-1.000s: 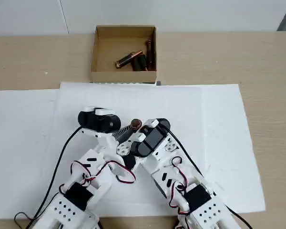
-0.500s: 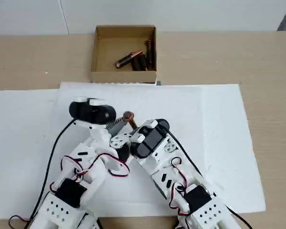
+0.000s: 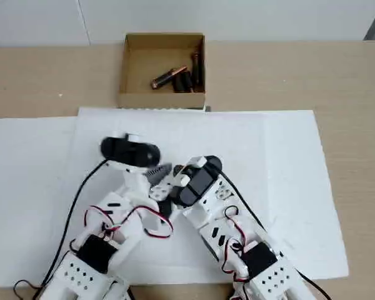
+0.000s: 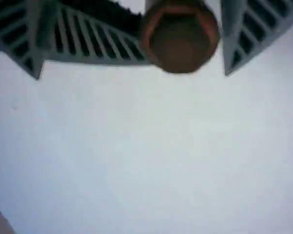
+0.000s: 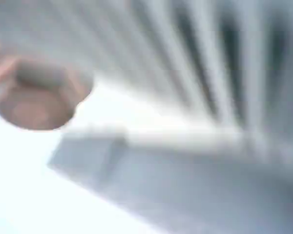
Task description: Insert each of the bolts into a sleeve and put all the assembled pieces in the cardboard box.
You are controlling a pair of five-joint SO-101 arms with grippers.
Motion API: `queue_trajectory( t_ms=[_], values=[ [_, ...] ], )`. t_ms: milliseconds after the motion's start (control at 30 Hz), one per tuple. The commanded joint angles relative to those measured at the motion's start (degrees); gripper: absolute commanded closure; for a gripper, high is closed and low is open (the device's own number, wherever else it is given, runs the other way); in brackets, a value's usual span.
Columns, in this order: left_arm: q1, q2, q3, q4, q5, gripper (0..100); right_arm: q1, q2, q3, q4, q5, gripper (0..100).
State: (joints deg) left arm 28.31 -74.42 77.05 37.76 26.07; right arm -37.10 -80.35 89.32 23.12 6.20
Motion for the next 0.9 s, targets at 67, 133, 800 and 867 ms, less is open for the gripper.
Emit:
queue_trajectory(
  t_ms=[67,133,800,867],
  values=[
    [0.26,-0.88,-0.4,-0.35,1.67,77,-0.04,-0.66,-3.16,0.04,0.44,99.6],
    [0.18,-0.88,-0.48,-0.35,1.67,77,-0.04,-0.66,-3.16,0.04,0.44,99.6],
    [-17.23,-0.97,-5.14,0.09,-8.79,98,8.57,-0.66,-3.69,0.04,0.0,99.6],
    [-19.16,-0.97,-2.95,0.09,-9.85,100,10.77,-0.66,-3.87,0.13,0.0,99.6]
  ],
)
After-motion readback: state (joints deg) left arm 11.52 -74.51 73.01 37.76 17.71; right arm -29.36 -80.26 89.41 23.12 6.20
